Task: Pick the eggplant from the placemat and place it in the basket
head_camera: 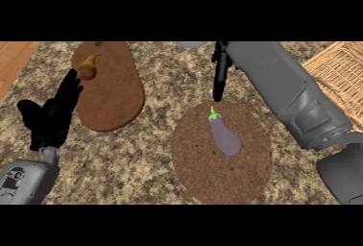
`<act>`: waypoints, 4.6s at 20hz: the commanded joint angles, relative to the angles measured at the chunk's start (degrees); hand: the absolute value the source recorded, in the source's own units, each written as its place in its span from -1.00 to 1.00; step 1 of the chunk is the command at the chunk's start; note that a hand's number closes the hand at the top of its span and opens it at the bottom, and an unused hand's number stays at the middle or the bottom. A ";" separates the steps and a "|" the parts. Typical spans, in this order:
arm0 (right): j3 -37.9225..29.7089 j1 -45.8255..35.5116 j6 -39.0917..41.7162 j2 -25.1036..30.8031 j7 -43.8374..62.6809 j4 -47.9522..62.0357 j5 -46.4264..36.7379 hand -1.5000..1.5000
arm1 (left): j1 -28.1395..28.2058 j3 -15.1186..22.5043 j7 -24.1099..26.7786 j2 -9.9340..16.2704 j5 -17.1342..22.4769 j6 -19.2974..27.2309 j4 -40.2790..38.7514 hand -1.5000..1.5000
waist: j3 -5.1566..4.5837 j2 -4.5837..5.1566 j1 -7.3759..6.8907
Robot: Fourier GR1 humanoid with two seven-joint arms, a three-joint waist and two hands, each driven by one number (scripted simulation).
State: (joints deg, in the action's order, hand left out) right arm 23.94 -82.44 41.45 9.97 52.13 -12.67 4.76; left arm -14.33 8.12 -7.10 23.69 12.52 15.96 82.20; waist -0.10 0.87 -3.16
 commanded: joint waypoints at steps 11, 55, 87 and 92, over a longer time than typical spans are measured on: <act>-0.47 8.01 -5.64 -4.99 -1.44 -2.16 -4.90 -1.00 | 4.20 -4.46 3.67 -0.03 -0.59 -3.41 -1.36 0.00 | 0.07 -0.78 2.70; -2.81 35.25 -9.05 -7.44 3.17 -30.96 -22.10 -1.00 | 3.09 -11.90 0.29 -4.91 -6.87 -8.06 -0.07 0.00 | 0.09 -0.88 3.07; -5.39 47.48 -27.95 -9.60 -8.95 -39.37 -30.38 1.00 | 4.19 -12.12 -0.08 -7.22 -8.71 -9.30 1.49 0.00 | 0.16 -0.68 3.19; -10.65 47.43 -53.23 -9.86 -17.18 -43.69 -36.16 1.00 | 2.86 -11.79 -1.19 -7.73 -9.11 -8.38 1.56 0.00 | 0.42 -0.01 3.21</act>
State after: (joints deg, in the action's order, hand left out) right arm 15.80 -37.37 4.41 1.78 41.28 -55.12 -28.18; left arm -10.65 -3.55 -8.01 15.88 3.25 7.75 84.09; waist -0.25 -0.36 0.21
